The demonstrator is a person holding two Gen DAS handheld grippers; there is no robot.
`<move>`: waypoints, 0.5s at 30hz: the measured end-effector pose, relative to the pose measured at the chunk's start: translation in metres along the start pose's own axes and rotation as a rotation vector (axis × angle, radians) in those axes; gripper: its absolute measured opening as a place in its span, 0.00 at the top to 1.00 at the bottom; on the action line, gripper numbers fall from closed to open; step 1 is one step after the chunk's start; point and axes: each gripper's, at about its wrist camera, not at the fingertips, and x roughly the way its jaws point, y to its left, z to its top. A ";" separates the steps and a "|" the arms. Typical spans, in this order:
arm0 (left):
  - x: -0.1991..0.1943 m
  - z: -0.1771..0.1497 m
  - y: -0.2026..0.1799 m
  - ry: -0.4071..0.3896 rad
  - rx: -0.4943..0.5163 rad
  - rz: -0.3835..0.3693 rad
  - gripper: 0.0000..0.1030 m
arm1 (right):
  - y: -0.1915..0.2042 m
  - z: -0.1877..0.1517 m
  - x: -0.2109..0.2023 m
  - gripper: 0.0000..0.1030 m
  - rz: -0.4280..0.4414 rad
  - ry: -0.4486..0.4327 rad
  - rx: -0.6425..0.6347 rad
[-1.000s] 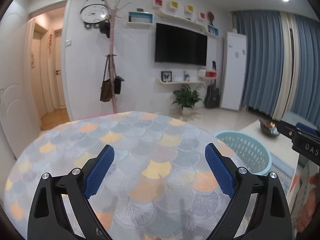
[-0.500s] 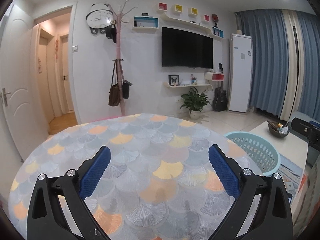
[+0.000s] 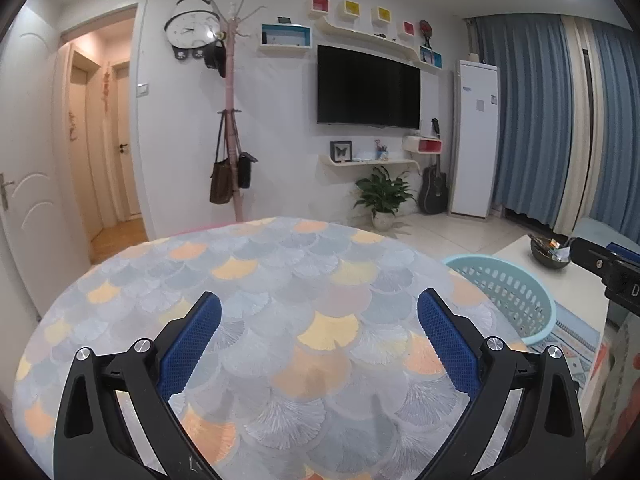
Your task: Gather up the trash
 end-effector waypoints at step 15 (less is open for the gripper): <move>0.003 0.000 0.005 0.023 -0.027 -0.013 0.07 | 0.004 -0.003 0.004 0.29 0.017 0.012 -0.004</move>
